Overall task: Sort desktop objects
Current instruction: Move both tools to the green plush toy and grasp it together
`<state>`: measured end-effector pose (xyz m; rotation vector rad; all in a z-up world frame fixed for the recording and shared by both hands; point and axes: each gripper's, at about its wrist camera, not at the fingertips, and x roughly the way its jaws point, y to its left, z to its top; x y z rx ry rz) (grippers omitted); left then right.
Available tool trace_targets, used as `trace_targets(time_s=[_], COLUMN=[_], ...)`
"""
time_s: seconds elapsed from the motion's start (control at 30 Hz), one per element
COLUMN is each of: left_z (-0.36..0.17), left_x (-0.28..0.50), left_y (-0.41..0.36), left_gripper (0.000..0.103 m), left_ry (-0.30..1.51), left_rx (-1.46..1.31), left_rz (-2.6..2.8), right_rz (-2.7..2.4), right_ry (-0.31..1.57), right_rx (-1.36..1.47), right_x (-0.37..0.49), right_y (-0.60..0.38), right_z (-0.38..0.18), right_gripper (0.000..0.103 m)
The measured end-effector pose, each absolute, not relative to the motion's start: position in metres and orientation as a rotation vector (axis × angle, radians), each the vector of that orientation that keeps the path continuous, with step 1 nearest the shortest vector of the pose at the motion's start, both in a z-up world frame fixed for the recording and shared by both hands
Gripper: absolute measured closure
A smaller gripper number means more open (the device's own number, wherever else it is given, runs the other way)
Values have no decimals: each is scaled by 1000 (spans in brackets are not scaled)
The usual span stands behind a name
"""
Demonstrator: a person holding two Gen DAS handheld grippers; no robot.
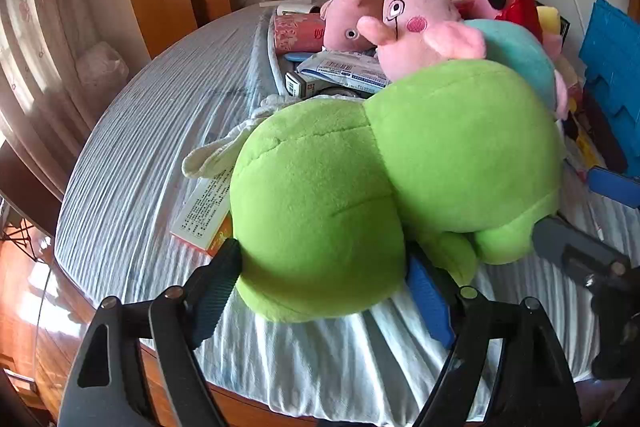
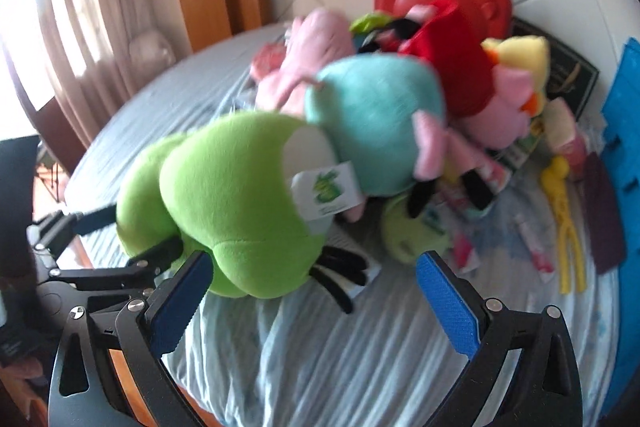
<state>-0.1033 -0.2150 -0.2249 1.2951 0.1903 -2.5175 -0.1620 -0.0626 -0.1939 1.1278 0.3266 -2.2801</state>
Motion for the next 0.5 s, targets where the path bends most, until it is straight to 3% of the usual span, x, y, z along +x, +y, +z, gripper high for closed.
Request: trace_targets(time_s=[0.17,0.4,0.47,0.5], left_z=[-238,-250,-250,-248], left_x=[-108,-111,-109,-107], left_y=[-231,-232,-230,-229], left_gripper=[15,15,21,25], left_ry=[309,302,314,306], left_rx=[1372,1420,1423,1420], left_rz=[-2512,-2534,-2548,-2556], right_rz=[-2259,-2210,-2186,-2182], right_ry=[363,416,395,391], right_rx=[1172,1226,1265,1267], right_x=[-174,-182,-186,-186], right_y=[-80,-85,-83,-83], right_z=[-208,-216,-218,-218], right_gripper=[0,0,1,11])
